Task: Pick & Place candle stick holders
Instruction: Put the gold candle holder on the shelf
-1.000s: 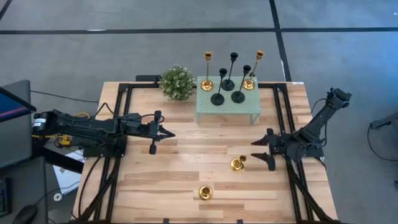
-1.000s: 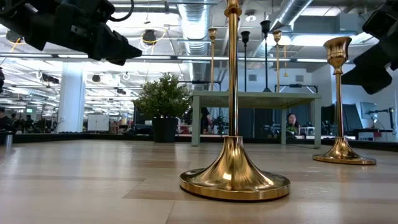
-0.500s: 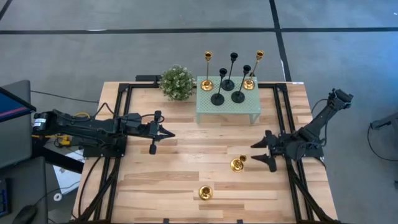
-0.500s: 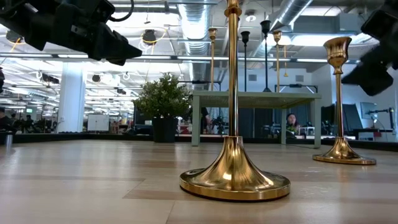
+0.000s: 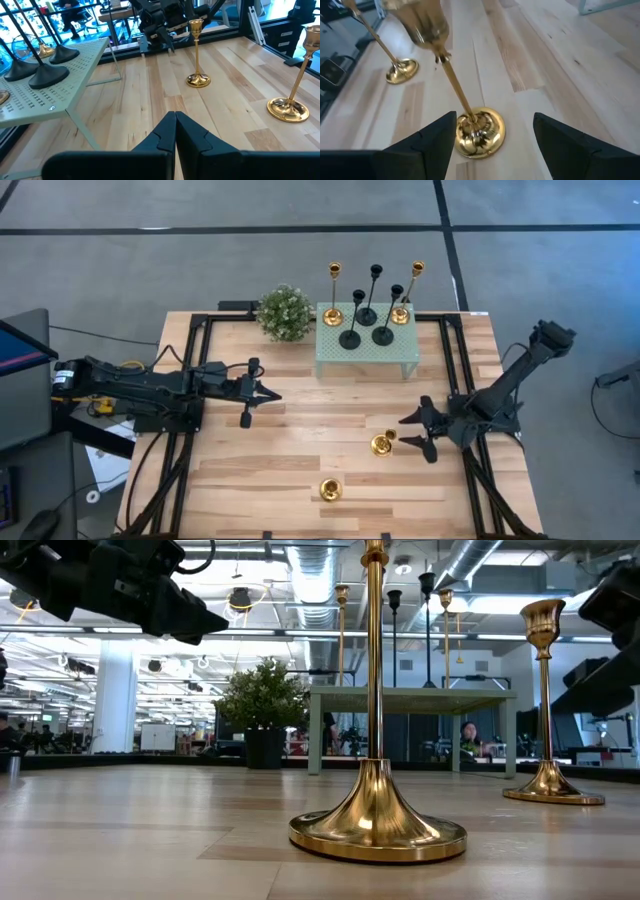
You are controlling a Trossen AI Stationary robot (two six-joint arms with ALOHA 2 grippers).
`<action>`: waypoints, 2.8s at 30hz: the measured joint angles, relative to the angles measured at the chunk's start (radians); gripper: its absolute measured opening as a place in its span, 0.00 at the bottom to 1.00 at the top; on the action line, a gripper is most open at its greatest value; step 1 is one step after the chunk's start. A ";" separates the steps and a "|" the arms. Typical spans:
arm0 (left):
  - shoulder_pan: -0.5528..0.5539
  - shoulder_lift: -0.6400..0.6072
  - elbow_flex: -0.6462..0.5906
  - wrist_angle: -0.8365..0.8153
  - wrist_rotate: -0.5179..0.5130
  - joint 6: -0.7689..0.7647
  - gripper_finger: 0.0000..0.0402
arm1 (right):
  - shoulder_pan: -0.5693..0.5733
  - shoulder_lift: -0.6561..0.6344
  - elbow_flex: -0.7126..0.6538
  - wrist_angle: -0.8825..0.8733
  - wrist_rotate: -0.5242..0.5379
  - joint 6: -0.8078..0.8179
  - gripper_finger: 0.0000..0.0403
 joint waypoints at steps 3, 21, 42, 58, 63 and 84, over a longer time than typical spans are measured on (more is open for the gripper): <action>0.000 0.000 0.000 0.000 0.000 0.000 0.02 | -0.013 0.075 0.000 0.082 0.000 -0.008 0.63; 0.000 0.000 0.000 -0.005 0.000 0.000 0.02 | -0.091 0.415 0.000 0.537 -0.037 -0.109 0.63; 0.000 0.000 0.000 -0.012 0.000 0.000 0.02 | -0.091 0.482 0.002 0.634 -0.052 -0.106 0.02; 0.000 0.000 0.000 -0.013 0.000 0.000 0.02 | -0.149 0.280 0.177 0.254 -0.086 -0.151 0.01; 0.000 0.000 0.000 -0.013 0.000 0.000 0.02 | -0.206 0.165 0.319 -0.057 -0.087 -0.185 0.00; 0.000 0.000 0.000 -0.013 0.000 0.001 0.02 | -0.629 -0.092 0.460 -0.320 -0.092 -0.393 0.00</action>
